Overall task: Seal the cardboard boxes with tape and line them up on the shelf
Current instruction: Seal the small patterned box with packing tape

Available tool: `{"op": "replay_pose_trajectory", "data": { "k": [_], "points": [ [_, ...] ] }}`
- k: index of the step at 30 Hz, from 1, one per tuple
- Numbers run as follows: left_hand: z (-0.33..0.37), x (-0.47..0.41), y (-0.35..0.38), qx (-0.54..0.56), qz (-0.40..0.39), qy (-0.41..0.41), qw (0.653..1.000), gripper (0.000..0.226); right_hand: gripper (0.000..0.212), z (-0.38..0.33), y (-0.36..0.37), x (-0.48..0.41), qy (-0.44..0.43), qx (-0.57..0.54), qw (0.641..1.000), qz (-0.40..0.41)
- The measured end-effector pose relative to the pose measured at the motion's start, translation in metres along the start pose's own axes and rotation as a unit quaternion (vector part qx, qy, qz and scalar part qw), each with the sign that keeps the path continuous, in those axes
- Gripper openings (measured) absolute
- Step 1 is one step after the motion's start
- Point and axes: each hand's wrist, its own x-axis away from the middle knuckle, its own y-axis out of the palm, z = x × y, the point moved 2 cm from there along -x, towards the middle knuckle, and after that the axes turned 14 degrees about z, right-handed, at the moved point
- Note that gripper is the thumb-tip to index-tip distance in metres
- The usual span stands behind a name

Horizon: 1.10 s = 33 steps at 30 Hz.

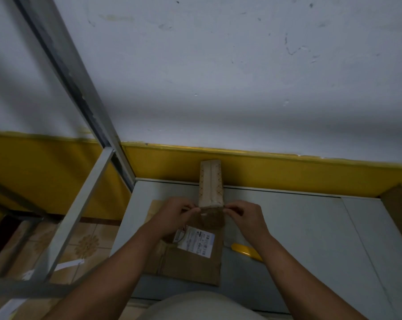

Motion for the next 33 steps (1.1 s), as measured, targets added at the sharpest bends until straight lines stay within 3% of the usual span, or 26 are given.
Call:
{"op": "replay_pose_trajectory", "data": {
  "k": [5, 10, 17, 20, 24, 30, 33],
  "points": [
    [-0.002, -0.022, -0.013, 0.003, -0.007, -0.038, 0.999, 0.018, 0.021, 0.001, -0.002, -0.017, 0.03, -0.014, 0.998, -0.049],
    [0.003, -0.045, -0.017, -0.016, -0.076, -0.029, 0.997, 0.023, 0.022, 0.003, -0.002, -0.023, 0.012, -0.013, 0.998, -0.058],
    [0.012, -0.02, -0.013, 0.113, -0.07, -0.051, 0.99, 0.027, 0.036, -0.005, -0.001, -0.001, -0.003, -0.044, 0.998, -0.045],
    [0.02, -0.003, 0.002, 0.073, -0.005, 0.024, 0.997, 0.034, 0.041, -0.01, 0.006, 0.002, -0.068, -0.031, 0.997, -0.022],
    [0.022, 0.005, 0.022, 0.043, 0.075, 0.089, 0.992, 0.035, 0.027, -0.009, 0.013, 0.0, -0.152, 0.014, 0.988, 0.011],
    [0.02, 0.005, 0.037, -0.052, 0.128, 0.209, 0.968, 0.038, 0.024, 0.009, 0.008, 0.004, -0.254, 0.057, 0.964, 0.06],
    [0.025, 0.005, 0.043, -0.058, 0.141, 0.233, 0.961, 0.041, 0.044, 0.015, 0.003, 0.006, -0.293, 0.071, 0.952, 0.053]
  ]
}}
